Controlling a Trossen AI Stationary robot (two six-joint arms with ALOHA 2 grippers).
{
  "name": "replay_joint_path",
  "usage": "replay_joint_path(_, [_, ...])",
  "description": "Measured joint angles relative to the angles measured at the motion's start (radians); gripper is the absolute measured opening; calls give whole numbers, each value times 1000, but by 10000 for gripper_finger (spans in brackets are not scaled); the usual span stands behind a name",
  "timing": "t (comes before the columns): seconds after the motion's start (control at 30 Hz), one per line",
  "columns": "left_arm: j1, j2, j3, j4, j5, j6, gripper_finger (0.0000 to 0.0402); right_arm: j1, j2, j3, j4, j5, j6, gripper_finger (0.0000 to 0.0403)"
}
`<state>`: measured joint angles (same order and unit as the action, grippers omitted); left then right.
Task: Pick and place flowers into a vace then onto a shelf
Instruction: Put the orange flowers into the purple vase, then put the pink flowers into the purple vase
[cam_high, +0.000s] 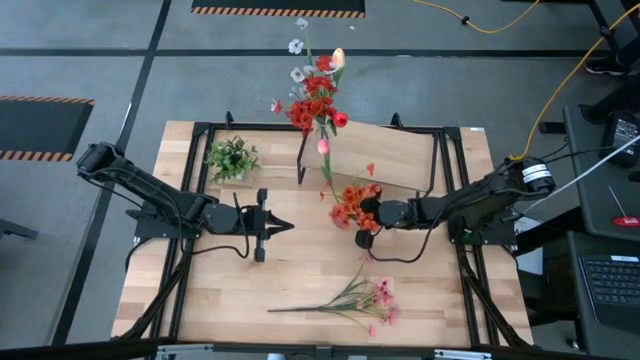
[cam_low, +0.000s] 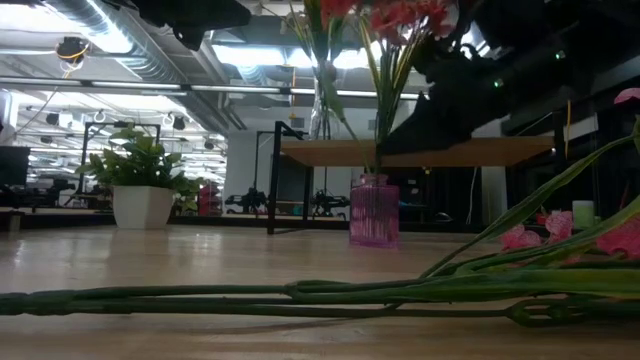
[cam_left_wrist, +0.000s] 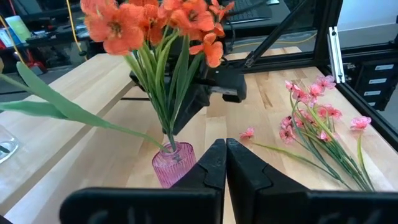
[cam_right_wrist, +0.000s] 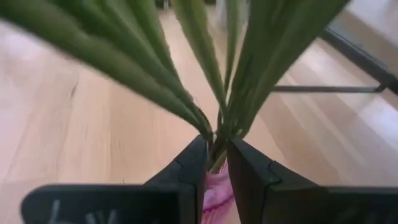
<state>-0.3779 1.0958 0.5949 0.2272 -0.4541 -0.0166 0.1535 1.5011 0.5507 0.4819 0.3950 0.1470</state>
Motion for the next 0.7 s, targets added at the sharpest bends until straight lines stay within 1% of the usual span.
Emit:
replay_joint_path(0.13, [0,0,0,0,0,0,6,0,-57,0,-101,1,-9,67])
replay_joint_path(0.33, [0,0,0,0,0,3,2,0,-149,0,-279,3,33,67])
replay_joint_path(0.5, [0,0,0,0,0,3,5,5,-225,0,-419,3,60,67])
replay_joint_path(0.7, [0,0,0,-1,0,3,7,53,-319,0,-558,4,121,67])
